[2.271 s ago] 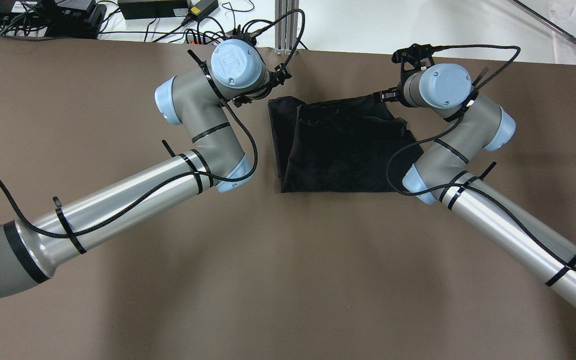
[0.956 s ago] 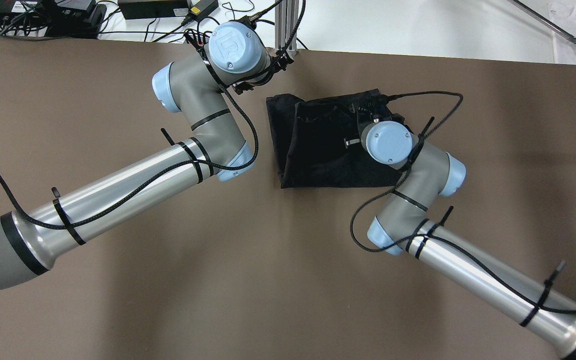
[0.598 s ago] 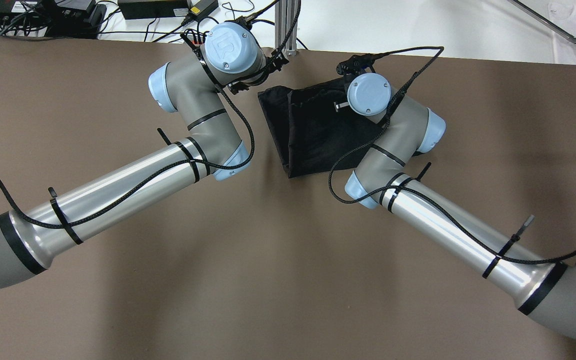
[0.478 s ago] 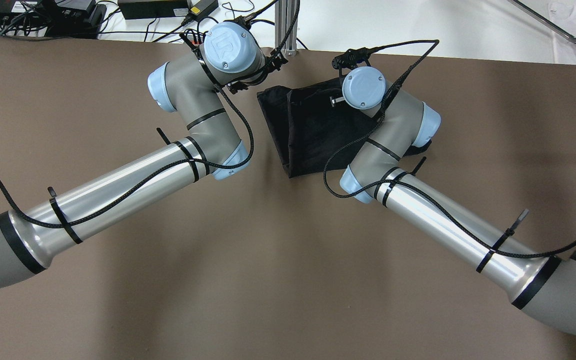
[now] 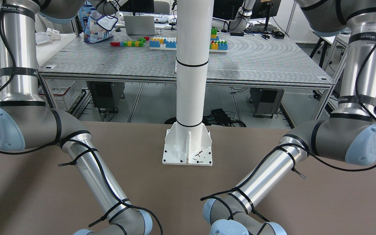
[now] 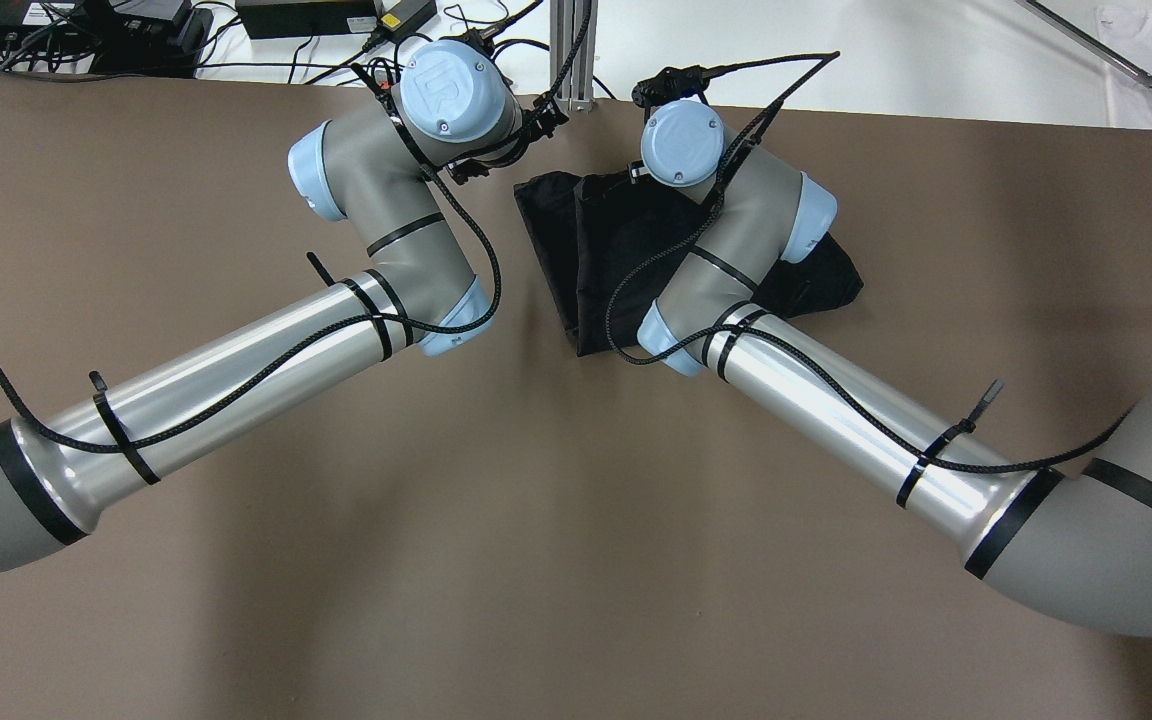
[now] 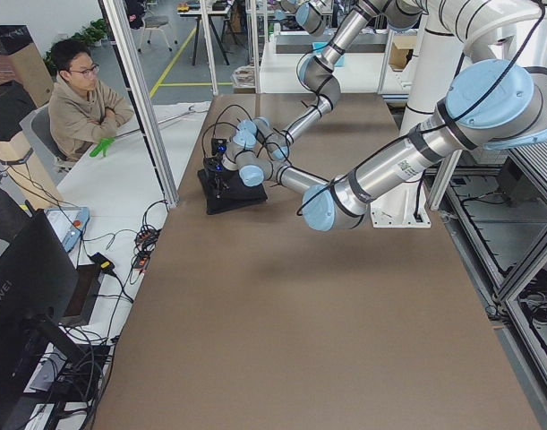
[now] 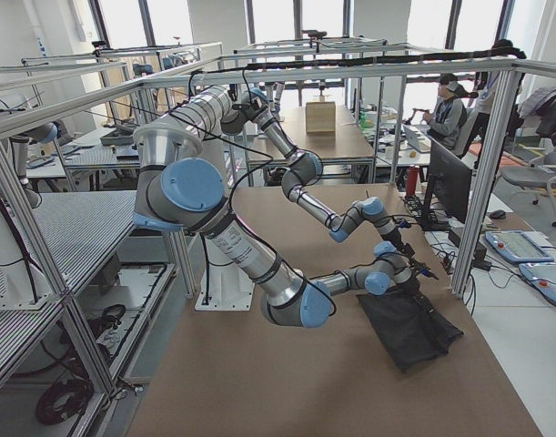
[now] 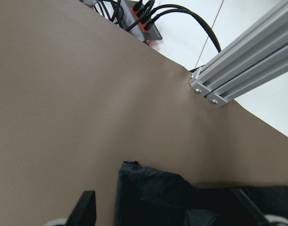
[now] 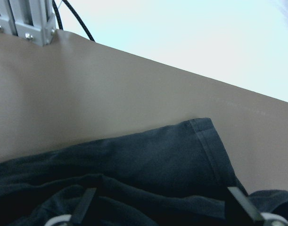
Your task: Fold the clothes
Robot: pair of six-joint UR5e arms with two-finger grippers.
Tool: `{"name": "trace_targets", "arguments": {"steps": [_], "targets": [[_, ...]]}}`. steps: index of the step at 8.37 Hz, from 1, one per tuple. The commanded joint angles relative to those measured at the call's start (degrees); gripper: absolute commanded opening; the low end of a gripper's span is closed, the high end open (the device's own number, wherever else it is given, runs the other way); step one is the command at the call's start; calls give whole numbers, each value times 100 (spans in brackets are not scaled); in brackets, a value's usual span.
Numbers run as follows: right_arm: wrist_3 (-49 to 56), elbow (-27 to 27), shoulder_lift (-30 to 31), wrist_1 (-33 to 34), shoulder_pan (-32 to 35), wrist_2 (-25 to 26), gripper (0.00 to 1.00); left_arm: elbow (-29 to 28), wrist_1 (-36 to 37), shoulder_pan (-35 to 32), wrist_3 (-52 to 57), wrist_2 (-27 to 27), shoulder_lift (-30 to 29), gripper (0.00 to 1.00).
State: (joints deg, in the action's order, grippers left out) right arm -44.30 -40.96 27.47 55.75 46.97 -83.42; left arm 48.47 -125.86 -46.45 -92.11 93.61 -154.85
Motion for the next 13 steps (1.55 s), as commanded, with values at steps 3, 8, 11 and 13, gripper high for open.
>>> {"name": "trace_targets", "arguments": {"steps": [3,8,11,13], "targets": [[-360,290,-348,-152,671,-1227,95,697,-61,863,-920,-139,287,100],[2189,-1069,878,697,1558,-1748,95,971,821,194,2126,-484,482,100],[3888,-1792,2258,543,2411,-1651,95,971,897,-1230,6051,-493,1208,100],[4812,-2029,3355,-602,2781,-1117,95,971,374,-2153,7981,-458,2033,100]]}}
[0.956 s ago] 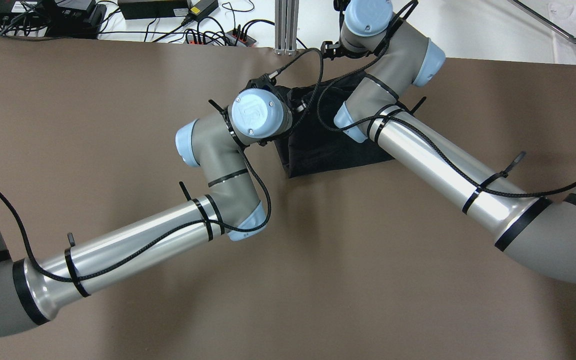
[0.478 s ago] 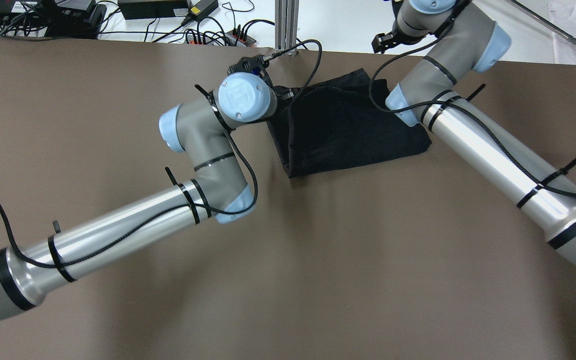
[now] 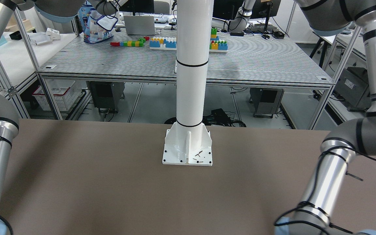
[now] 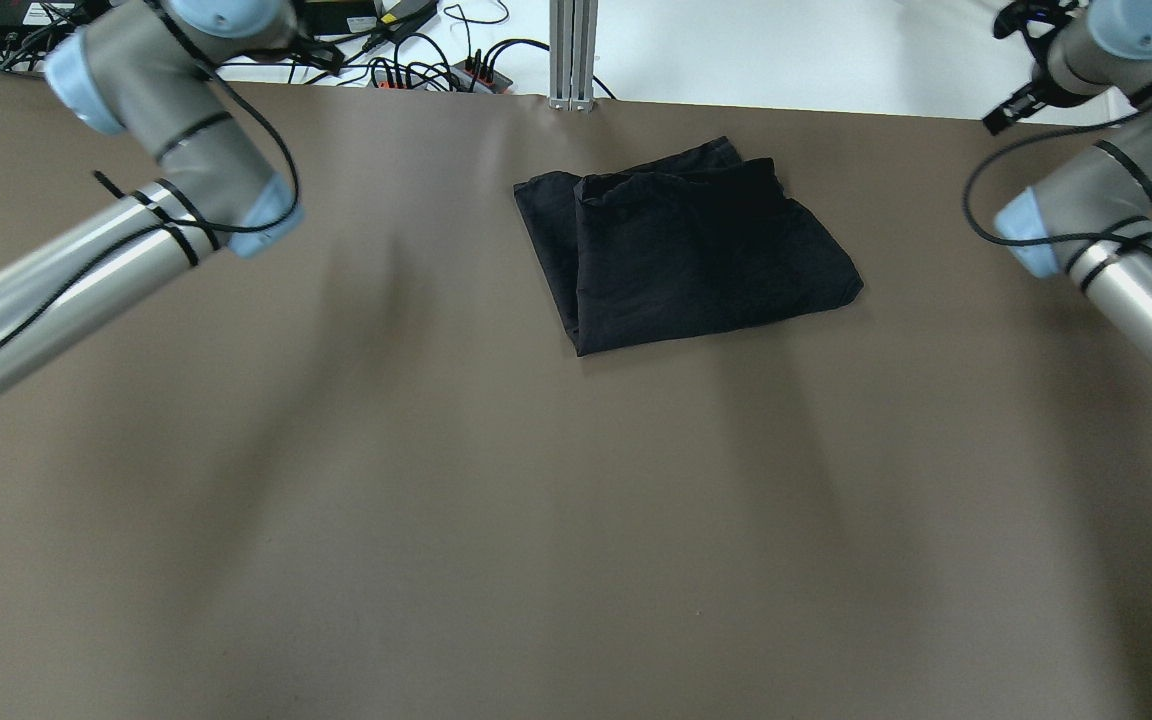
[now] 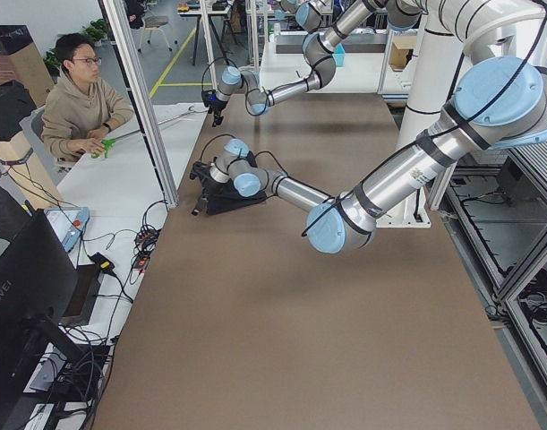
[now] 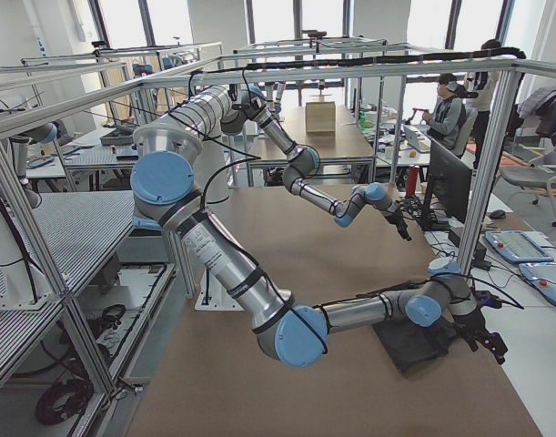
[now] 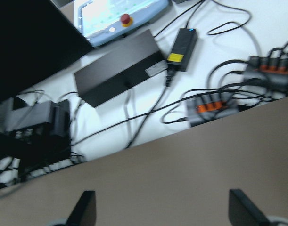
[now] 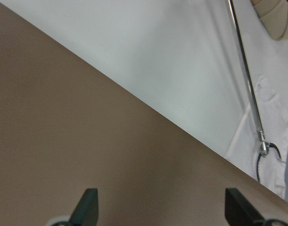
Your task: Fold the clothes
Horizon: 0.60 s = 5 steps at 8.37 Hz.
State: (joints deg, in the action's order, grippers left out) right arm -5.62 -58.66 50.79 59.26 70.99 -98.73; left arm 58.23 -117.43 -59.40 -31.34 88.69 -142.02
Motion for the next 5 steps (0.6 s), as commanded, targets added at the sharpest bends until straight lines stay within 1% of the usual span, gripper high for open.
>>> {"name": "trace_targets", "arguments": {"steps": [1,2,3,4,5], "targets": [[1514,-426,1334,-1160,659,416,95,-48,-1422,-1124,2330,69,1372,100],[2094,-453,1537,-1162,1019,416,95,-22,-2023,-1448,2761,408,1796,100],[2300,-454,1635,-1171,1196,416,95,4,-2090,-1573,2930,534,1870,100],[2302,-454,1688,-1197,1241,416,95,22,-2074,-1923,3062,665,1932,100],[2276,-506,1863,-1328,1346,416,95,13,-2012,-2579,3612,1354,1941,100]]}}
